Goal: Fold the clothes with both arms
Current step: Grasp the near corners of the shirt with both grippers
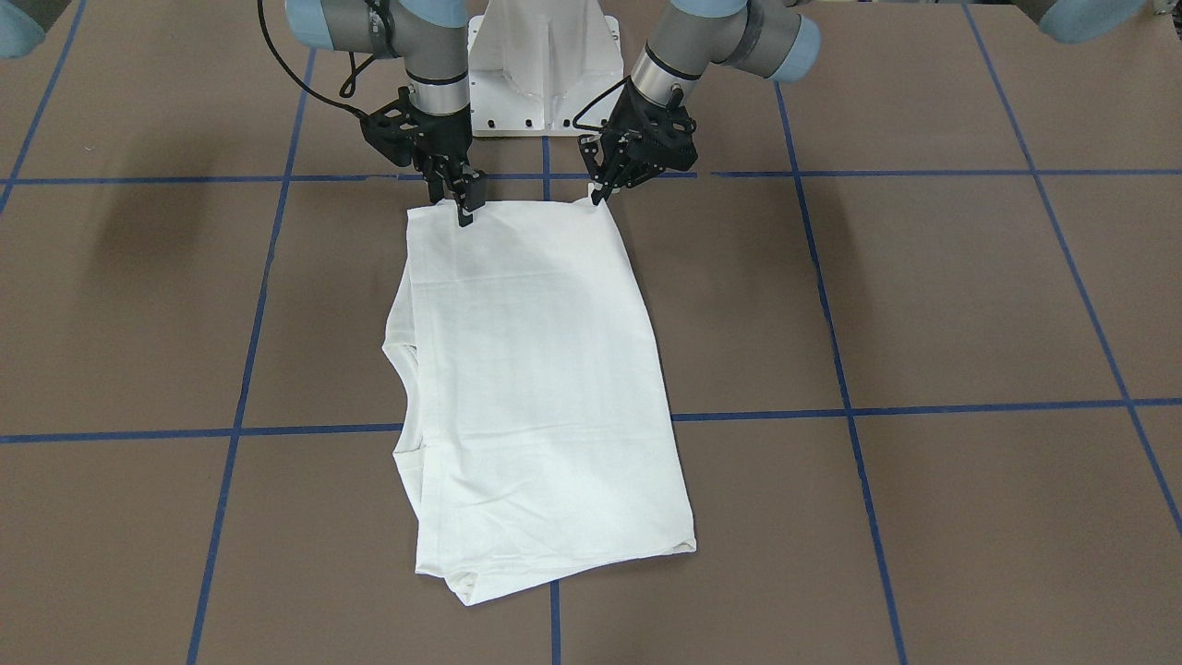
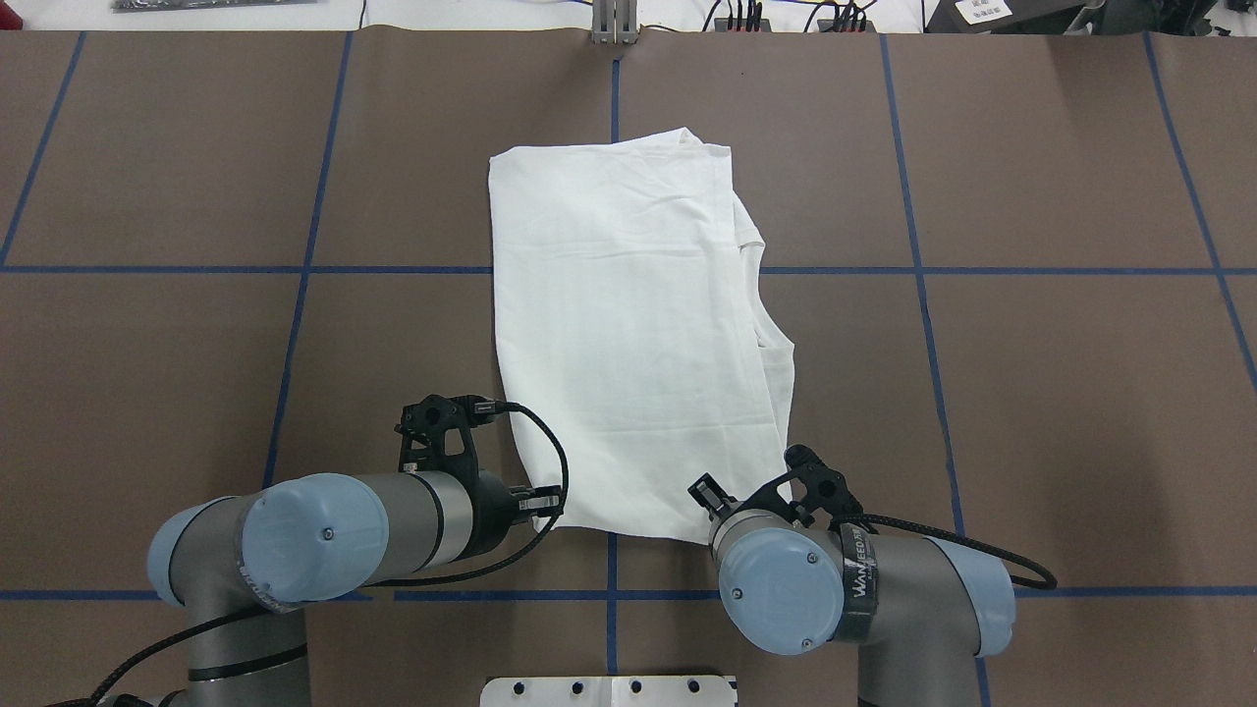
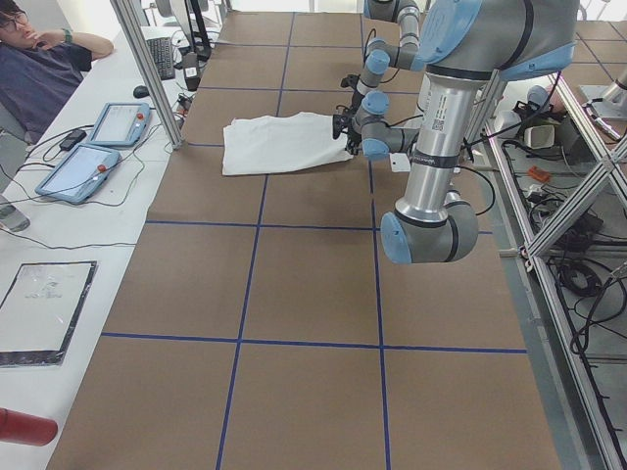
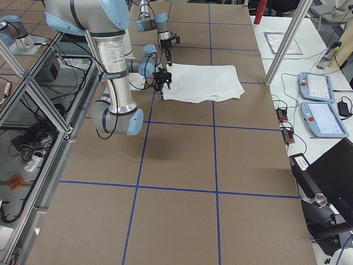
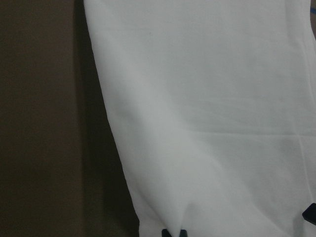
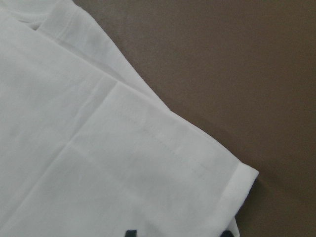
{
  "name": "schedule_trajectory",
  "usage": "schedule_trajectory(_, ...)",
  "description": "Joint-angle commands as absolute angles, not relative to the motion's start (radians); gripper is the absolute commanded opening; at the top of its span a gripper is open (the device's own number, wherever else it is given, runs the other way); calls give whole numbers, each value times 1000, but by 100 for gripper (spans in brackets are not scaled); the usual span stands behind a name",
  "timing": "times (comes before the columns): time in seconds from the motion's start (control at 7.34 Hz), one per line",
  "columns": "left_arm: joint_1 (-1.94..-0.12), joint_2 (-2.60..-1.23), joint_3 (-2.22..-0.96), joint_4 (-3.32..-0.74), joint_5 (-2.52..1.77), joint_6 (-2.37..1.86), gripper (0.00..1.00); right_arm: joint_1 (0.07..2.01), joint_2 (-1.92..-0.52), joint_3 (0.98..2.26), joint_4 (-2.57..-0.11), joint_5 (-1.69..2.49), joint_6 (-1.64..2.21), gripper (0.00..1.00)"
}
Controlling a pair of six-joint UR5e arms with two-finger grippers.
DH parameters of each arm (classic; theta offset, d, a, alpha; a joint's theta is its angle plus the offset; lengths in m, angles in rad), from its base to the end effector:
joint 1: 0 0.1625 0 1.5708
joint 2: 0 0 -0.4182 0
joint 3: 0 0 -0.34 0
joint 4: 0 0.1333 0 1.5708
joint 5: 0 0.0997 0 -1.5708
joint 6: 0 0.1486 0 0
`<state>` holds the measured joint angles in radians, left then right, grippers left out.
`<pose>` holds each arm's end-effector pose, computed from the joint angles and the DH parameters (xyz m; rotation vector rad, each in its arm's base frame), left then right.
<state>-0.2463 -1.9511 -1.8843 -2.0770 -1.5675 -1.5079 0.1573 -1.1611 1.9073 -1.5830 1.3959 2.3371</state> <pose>0.5408 -0.2739 0.2943 0.1879 1.1868 -0.1628 -0.5561 -0.2493 0.3571 -0.0626 -0.7786 0.9425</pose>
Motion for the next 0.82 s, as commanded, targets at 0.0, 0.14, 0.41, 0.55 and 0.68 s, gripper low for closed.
schedule_trajectory(0.0,-247,-1950,-1890,-2077,-1568,-1508,0,158,-1152,1904,-1585,1378,2362,0)
schedule_trajectory(0.14,-245,-1951,-1891,-2077,-1568,-1508,0,158,-1154,1890,-1586,1365,2362,0)
schedule_trajectory(0.41,-248,-1951,-1891,-2077,-1569,-1500,0,169,-1152,1914,-1621,1364,2353,0)
schedule_trajectory(0.55,-252,-1945,-1913,-2065,-1575,-1496,0,169,-1151,1974,-1679,1367,2349,0)
schedule_trajectory(0.68,-250,-1919,-2007,-1981,-1580,-1467,0,167,-1149,2074,-1788,1368,2349,0)
